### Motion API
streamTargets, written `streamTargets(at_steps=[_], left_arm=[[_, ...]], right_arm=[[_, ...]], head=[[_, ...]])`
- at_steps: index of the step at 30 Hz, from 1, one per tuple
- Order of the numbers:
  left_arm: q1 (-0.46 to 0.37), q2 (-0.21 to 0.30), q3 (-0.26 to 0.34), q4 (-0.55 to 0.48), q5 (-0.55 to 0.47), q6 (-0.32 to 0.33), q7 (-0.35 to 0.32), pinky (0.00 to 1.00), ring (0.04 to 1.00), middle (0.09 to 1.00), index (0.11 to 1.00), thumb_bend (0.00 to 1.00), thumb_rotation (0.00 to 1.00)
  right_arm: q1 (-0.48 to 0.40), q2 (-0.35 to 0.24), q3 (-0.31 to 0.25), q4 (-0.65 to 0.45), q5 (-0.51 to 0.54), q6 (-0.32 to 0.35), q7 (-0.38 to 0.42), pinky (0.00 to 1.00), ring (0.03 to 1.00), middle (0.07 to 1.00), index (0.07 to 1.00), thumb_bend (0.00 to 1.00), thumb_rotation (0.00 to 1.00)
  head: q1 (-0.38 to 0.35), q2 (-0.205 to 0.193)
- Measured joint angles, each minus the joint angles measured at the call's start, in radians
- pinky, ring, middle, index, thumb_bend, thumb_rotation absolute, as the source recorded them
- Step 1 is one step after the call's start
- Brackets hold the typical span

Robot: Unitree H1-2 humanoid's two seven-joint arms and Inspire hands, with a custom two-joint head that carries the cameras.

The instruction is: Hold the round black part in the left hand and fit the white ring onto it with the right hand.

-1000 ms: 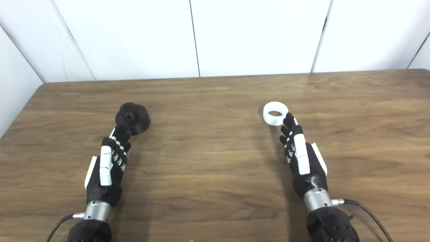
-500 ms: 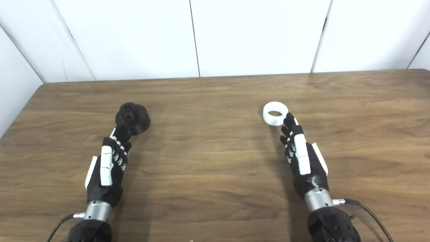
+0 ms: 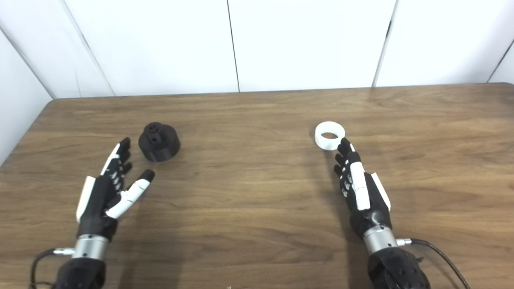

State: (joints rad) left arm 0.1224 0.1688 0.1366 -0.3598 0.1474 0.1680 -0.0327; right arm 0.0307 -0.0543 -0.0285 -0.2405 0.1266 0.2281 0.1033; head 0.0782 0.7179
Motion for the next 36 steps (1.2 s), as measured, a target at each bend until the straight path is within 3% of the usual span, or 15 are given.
streamTargets(at_steps=[5,10,16,18,23,31,36], left_arm=[[-0.058,0.112,0.014,-0.001,0.064,0.052,-0.005,1.0,1.0,0.981,0.913,0.91,0.27],[-0.118,0.16,-0.007,0.009,0.124,0.065,-0.026,1.0,1.0,0.976,0.901,0.93,0.29],[-0.175,0.255,-0.033,0.095,0.199,0.102,-0.072,1.0,1.0,0.969,0.899,0.95,0.27],[-0.205,0.28,-0.044,0.169,0.208,0.101,-0.085,1.0,1.0,0.969,0.902,0.94,0.28],[-0.213,0.298,-0.059,0.194,0.212,0.101,-0.103,1.0,1.0,0.971,0.906,0.94,0.28],[-0.319,0.374,-0.139,0.362,0.269,0.094,-0.154,1.0,1.0,0.964,0.893,0.96,0.25],[-0.371,0.375,-0.159,0.436,0.273,0.069,-0.153,0.99,1.0,0.96,0.889,0.98,0.27]], right_arm=[[0.004,-0.003,0.0,0.0,0.001,-0.004,0.0,1.0,1.0,1.0,0.984,0.63,1.0],[0.003,-0.003,0.002,0.0,0.001,-0.004,0.0,1.0,1.0,1.0,0.981,0.65,1.0],[0.001,-0.006,0.005,0.0,0.001,-0.003,0.0,1.0,1.0,1.0,0.978,0.65,1.0],[0.002,-0.009,0.007,0.0,0.001,-0.002,0.0,1.0,1.0,1.0,0.978,0.65,1.0],[0.002,-0.012,0.008,-0.001,0.0,-0.002,0.0,1.0,1.0,1.0,0.977,0.65,1.0],[0.002,-0.019,0.013,-0.001,-0.005,-0.003,0.0,1.0,1.0,1.0,0.974,0.65,1.0],[0.002,-0.019,0.014,-0.001,-0.012,-0.004,0.0,1.0,1.0,1.0,0.975,0.65,1.0]], head=[[0.012,-0.003],[0.015,-0.005],[0.018,-0.005],[0.018,-0.005],[0.017,-0.008],[0.014,-0.012],[0.011,-0.015]])
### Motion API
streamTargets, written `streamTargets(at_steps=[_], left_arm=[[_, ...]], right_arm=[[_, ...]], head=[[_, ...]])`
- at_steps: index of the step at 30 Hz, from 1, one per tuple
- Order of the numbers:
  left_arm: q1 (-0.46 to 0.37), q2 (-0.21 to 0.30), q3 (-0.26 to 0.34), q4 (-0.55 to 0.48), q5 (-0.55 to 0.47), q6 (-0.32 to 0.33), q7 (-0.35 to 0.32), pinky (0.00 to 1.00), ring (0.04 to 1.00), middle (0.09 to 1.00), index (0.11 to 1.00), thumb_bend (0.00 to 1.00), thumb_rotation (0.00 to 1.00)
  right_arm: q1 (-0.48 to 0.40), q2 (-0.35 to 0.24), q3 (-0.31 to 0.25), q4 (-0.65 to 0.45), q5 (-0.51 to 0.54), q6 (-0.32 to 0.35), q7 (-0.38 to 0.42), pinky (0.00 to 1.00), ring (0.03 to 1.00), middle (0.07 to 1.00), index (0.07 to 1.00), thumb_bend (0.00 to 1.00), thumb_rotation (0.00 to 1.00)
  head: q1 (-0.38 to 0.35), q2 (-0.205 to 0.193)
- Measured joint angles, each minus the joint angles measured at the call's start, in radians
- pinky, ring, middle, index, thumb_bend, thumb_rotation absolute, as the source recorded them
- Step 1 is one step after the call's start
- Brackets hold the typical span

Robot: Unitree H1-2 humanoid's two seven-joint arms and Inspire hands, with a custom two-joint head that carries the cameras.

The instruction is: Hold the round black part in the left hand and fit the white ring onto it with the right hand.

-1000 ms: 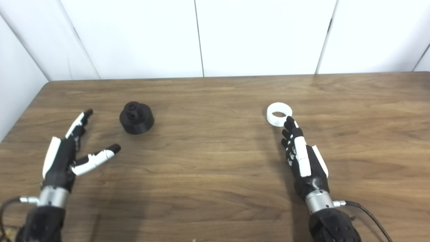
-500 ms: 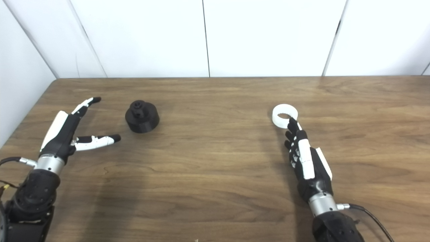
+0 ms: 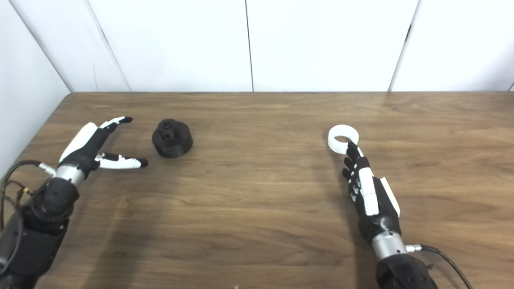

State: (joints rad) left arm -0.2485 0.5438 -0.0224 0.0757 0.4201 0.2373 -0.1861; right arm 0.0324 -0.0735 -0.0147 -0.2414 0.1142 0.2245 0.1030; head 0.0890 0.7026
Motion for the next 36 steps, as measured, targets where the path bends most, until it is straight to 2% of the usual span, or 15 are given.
streamTargets(at_steps=[9,17,36], left_arm=[[-0.058,0.0,-0.041,0.085,0.009,-0.017,0.0,0.96,1.0,0.957,0.888,0.98,0.29],[-0.108,-0.006,-0.067,0.115,0.012,-0.018,-0.001,1.0,1.0,0.959,0.885,0.98,0.31],[-0.134,-0.041,-0.127,0.132,0.013,-0.005,-0.028,0.97,1.0,0.963,0.88,0.99,0.31]], right_arm=[[0.0,0.0,0.0,0.0,-0.008,-0.002,0.0,1.0,1.0,0.999,0.967,0.66,1.0],[0.002,0.0,-0.001,0.0,-0.016,-0.006,0.0,1.0,1.0,0.992,0.96,0.66,1.0],[0.003,0.0,-0.001,-0.003,-0.025,-0.007,-0.001,1.0,1.0,0.993,0.966,0.67,1.0]], head=[[0.0,-0.005],[-0.006,-0.005],[-0.008,0.002]])
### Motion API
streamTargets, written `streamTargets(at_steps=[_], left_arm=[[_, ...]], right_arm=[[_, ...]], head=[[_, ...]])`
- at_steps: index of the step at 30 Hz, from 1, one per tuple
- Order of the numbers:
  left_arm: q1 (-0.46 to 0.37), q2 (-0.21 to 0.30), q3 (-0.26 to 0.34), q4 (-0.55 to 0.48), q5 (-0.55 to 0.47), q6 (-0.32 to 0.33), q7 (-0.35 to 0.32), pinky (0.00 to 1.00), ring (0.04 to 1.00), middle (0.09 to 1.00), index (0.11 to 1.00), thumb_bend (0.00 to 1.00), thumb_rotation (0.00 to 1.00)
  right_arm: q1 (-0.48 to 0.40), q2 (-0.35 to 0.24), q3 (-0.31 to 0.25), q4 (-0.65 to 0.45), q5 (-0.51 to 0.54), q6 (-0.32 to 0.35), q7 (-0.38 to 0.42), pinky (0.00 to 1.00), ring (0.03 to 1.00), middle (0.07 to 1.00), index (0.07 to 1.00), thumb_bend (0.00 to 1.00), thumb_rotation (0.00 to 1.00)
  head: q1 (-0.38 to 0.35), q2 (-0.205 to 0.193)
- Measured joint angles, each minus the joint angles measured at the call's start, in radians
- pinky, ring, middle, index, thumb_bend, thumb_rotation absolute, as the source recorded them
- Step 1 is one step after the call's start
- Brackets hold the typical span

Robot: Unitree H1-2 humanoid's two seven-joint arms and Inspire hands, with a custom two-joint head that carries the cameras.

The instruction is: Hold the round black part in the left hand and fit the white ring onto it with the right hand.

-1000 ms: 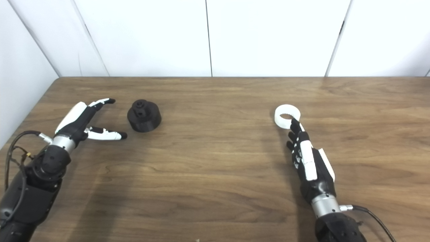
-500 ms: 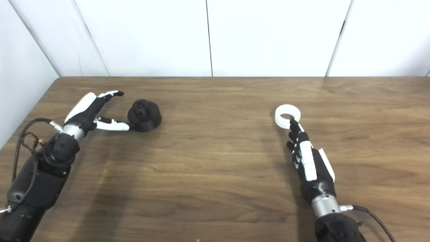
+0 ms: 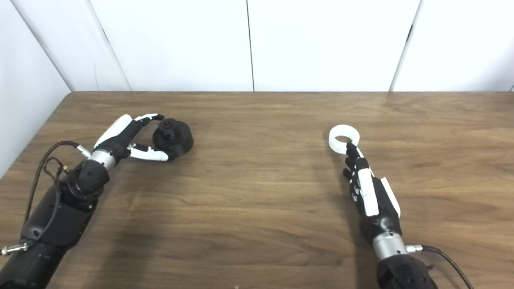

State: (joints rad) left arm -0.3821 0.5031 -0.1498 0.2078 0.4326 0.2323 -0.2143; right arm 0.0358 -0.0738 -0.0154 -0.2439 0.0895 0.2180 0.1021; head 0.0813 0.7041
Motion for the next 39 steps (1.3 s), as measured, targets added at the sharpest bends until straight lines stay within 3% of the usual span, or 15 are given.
streamTargets(at_steps=[16,32,39], left_arm=[[-0.008,-0.02,-0.019,0.039,0.006,-0.009,0.003,0.96,1.0,0.938,0.842,0.97,0.3],[-0.013,-0.065,-0.005,0.116,0.029,-0.1,0.146,0.92,0.953,0.877,0.684,0.83,0.17],[-0.013,-0.07,-0.004,0.117,0.035,-0.131,0.174,0.9,0.944,0.867,0.636,0.78,0.13]], right_arm=[[0.002,0.0,-0.001,-0.002,0.0,0.0,0.0,1.0,1.0,0.99,0.967,0.68,1.0],[0.007,-0.004,-0.001,-0.008,-0.008,0.0,0.001,1.0,1.0,0.981,0.961,0.69,1.0],[0.008,-0.005,0.0,-0.009,-0.016,0.0,0.001,1.0,0.999,0.983,0.961,0.69,1.0]], head=[[-0.011,-0.002],[-0.009,0.0],[-0.011,0.005]])
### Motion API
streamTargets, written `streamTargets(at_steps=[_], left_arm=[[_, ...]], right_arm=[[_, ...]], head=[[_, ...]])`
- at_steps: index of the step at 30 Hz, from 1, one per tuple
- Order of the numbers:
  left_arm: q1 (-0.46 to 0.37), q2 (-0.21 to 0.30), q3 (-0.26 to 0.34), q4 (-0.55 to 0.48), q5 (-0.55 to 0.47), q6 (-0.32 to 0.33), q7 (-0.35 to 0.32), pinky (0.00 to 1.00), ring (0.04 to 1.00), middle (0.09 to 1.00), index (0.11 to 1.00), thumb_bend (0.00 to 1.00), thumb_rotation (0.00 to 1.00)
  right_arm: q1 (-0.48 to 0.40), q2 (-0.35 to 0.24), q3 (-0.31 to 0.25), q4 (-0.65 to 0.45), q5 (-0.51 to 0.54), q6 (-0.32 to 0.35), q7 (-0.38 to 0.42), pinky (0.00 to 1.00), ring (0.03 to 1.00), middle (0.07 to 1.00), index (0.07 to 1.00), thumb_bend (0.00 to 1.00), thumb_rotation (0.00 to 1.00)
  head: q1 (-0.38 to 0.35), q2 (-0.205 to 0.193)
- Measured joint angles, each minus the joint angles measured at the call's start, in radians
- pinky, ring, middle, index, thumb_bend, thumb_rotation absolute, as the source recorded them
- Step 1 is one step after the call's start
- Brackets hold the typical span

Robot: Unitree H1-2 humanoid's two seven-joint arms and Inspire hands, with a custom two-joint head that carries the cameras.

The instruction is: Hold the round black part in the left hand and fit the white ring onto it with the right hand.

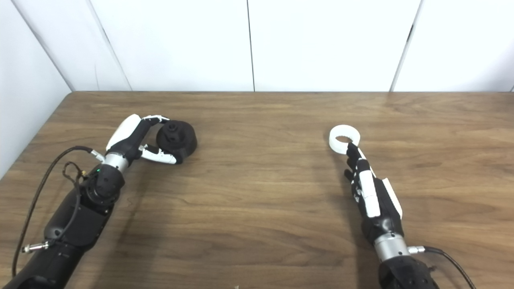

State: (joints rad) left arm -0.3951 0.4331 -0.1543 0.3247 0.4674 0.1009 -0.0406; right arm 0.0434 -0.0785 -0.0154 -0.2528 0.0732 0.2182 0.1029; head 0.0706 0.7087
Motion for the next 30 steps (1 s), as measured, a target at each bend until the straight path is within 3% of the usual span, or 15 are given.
streamTargets(at_steps=[11,20,30], left_arm=[[0.004,-0.01,0.011,0.002,-0.005,-0.028,0.017,0.9,0.95,0.867,0.615,0.8,0.13],[0.043,-0.024,0.013,-0.069,-0.028,0.003,-0.029,0.91,0.958,0.877,0.602,0.79,0.14],[0.082,-0.028,-0.032,-0.166,-0.023,0.018,-0.079,0.89,0.944,0.874,0.62,0.79,0.14]], right_arm=[[0.0,0.0,0.001,-0.001,-0.002,0.0,0.0,1.0,1.0,0.983,0.971,0.68,1.0],[0.0,0.0,0.004,-0.001,-0.009,0.0,0.0,1.0,1.0,0.986,0.981,0.67,1.0],[0.0,0.001,0.009,-0.002,-0.02,0.0,0.0,1.0,1.0,0.987,0.986,0.67,1.0]], head=[[-0.005,0.006],[-0.009,0.014],[-0.015,0.015]])
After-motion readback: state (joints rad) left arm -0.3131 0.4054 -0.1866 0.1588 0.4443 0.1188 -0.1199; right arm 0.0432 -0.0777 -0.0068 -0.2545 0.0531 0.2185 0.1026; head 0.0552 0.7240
